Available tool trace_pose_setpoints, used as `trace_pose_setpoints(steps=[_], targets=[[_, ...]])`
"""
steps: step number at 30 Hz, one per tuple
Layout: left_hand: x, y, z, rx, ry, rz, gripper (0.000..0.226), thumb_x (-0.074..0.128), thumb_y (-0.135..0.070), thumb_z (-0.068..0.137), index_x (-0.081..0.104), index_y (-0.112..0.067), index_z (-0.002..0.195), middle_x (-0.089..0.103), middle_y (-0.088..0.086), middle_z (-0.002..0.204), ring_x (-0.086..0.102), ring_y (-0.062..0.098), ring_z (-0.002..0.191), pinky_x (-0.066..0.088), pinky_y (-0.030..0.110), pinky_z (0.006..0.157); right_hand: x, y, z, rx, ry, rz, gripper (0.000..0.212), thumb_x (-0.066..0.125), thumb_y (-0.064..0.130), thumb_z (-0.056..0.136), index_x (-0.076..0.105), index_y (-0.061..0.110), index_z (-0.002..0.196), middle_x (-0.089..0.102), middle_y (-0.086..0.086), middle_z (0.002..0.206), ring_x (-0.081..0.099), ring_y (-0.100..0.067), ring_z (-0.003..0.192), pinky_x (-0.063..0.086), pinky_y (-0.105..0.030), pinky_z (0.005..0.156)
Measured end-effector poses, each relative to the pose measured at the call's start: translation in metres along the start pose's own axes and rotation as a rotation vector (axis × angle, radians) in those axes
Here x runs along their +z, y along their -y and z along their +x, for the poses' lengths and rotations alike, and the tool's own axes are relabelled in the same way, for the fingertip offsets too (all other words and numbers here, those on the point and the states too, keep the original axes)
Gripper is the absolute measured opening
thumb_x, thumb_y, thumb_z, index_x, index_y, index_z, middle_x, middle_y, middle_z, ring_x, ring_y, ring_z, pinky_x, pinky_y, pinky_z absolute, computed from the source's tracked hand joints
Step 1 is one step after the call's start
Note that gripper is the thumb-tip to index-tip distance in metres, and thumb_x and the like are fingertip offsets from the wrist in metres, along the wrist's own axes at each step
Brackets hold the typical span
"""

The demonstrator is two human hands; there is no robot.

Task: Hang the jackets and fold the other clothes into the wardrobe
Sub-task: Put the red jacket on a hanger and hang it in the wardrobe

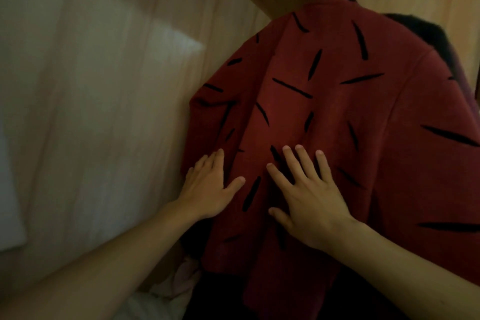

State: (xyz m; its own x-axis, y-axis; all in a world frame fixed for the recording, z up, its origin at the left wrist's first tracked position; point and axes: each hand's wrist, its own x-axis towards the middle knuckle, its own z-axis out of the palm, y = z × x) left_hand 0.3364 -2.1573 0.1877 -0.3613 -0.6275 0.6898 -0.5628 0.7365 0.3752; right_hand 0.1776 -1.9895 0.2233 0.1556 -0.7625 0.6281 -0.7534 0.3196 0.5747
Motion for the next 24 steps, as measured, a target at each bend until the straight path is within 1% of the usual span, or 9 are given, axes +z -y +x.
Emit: trace_pose_setpoints(steps=[6,9,11,14,16,21,24], targets=[[-0.029,-0.021,-0.022,-0.019,-0.02,0.055,0.092,0.036,-0.069,0.093,-0.001,-0.017,0.159,0.006,0.007,0.167,0.006,0.027,0.153,0.015,0.05,0.123,-0.026,-0.003,-0.022,-0.016,-0.071,0.082,0.085,0.039,0.067,0.091,0.003,0.027,0.157,-0.013,-0.016,0.164,-0.019,-0.035,0.15,-0.015,-0.056,0.118],[-0.04,-0.043,-0.04,-0.025,-0.056,0.09,0.09,0.038,-0.067,0.094,0.001,-0.017,0.159,0.007,0.008,0.167,0.008,0.027,0.153,0.013,0.046,0.124,-0.036,-0.01,-0.037,-0.03,-0.096,0.113,0.085,0.038,0.066,0.091,0.002,0.027,0.157,-0.013,-0.016,0.164,-0.019,-0.035,0.149,-0.015,-0.056,0.118],[-0.047,-0.058,-0.052,-0.048,-0.076,0.12,0.089,0.039,-0.067,0.094,0.004,-0.017,0.159,0.01,0.008,0.166,0.01,0.027,0.152,0.014,0.045,0.124,-0.044,-0.016,-0.047,-0.043,-0.117,0.15,0.084,0.038,0.066,0.091,0.003,0.026,0.157,-0.012,-0.016,0.164,-0.019,-0.035,0.149,-0.014,-0.055,0.119],[-0.059,-0.076,-0.066,-0.106,-0.081,0.179,0.088,0.037,-0.069,0.093,0.008,-0.019,0.159,0.013,0.008,0.166,0.013,0.027,0.152,0.019,0.05,0.121,-0.053,-0.025,-0.056,-0.062,-0.144,0.211,0.084,0.04,0.064,0.091,0.005,0.026,0.157,-0.011,-0.016,0.164,-0.018,-0.035,0.15,-0.013,-0.055,0.119],[-0.064,-0.096,-0.082,-0.133,-0.089,0.216,0.088,0.036,-0.07,0.092,0.01,-0.019,0.159,0.016,0.007,0.165,0.016,0.026,0.151,0.023,0.051,0.12,-0.06,-0.036,-0.07,-0.079,-0.155,0.245,0.084,0.04,0.064,0.092,0.004,0.026,0.157,-0.011,-0.016,0.164,-0.018,-0.035,0.15,-0.011,-0.055,0.12],[-0.074,-0.137,-0.135,-0.164,-0.116,0.302,0.086,0.035,-0.07,0.09,0.018,-0.019,0.157,0.025,0.005,0.162,0.024,0.026,0.147,0.028,0.05,0.117,-0.072,-0.049,-0.109,-0.122,-0.199,0.382,0.083,0.042,0.062,0.092,0.005,0.026,0.157,-0.011,-0.015,0.164,-0.016,-0.034,0.15,-0.007,-0.054,0.121],[-0.076,-0.16,-0.168,-0.203,-0.106,0.346,0.083,0.037,-0.067,0.092,0.019,-0.018,0.156,0.025,0.004,0.162,0.023,0.025,0.147,0.027,0.048,0.117,-0.075,-0.05,-0.134,-0.133,-0.197,0.472,0.082,0.043,0.061,0.093,0.006,0.026,0.157,-0.009,-0.015,0.164,-0.014,-0.033,0.151,-0.005,-0.053,0.122]])
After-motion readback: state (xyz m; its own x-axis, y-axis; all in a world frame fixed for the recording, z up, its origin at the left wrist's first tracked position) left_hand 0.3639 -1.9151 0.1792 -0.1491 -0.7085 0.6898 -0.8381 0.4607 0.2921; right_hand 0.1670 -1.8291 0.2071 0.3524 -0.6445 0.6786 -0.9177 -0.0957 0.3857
